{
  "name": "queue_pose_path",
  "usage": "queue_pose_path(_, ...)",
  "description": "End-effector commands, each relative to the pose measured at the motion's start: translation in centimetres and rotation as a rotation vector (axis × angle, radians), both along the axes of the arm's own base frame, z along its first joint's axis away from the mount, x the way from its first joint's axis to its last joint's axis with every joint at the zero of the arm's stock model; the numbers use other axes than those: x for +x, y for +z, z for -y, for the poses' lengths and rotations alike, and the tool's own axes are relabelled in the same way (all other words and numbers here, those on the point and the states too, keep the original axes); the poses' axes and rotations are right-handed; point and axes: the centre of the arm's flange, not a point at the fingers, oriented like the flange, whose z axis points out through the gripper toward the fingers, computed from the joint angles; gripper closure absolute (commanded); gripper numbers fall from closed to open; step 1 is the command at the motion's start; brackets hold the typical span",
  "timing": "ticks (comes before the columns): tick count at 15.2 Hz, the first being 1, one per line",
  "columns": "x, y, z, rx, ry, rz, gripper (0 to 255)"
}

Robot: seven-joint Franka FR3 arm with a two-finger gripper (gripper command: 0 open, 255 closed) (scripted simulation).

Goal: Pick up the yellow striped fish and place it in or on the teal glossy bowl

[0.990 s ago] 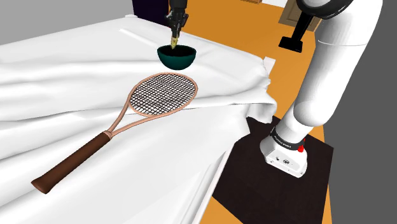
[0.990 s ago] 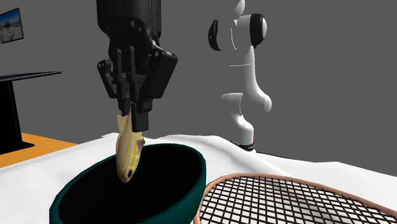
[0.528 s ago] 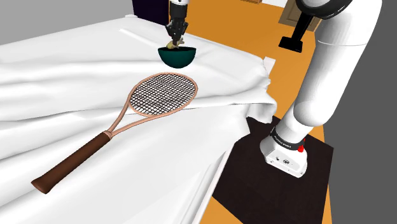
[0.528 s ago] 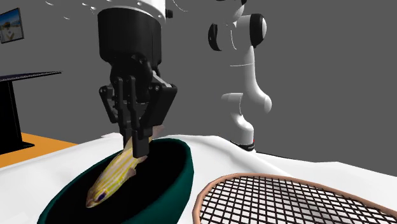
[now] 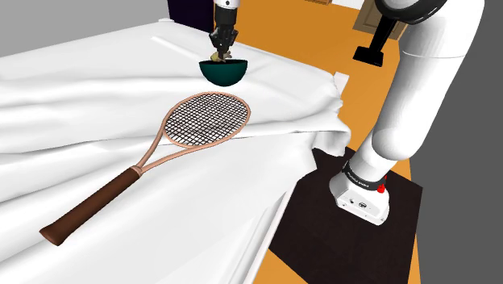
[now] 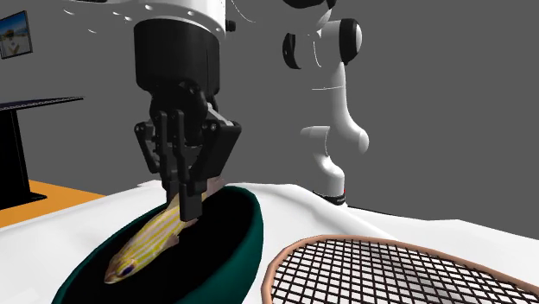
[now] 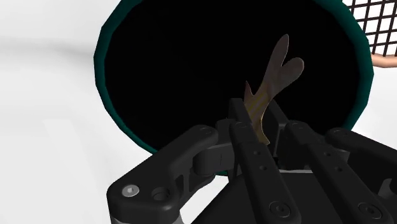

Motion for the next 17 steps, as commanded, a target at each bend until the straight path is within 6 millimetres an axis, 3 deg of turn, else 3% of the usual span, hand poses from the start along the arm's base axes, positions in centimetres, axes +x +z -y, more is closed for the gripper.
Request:
queue_pose_path(1, 0.0, -0.5, 0.0, 0.0, 0.0, -0.011, 255)
queue_pose_path(2, 0.0, -0.6, 0.0, 0.0, 0.0, -0.011, 0)
queue_pose_path(7, 0.0, -0.5, 0.0, 0.0, 0.0, -0.011, 0)
queue_pose_path(11, -0.2, 4.4, 0.2, 0.0, 0.0, -0.011, 0)
queue_pose_path(17, -0.2, 4.4, 0.2, 0.0, 0.0, -0.011, 0)
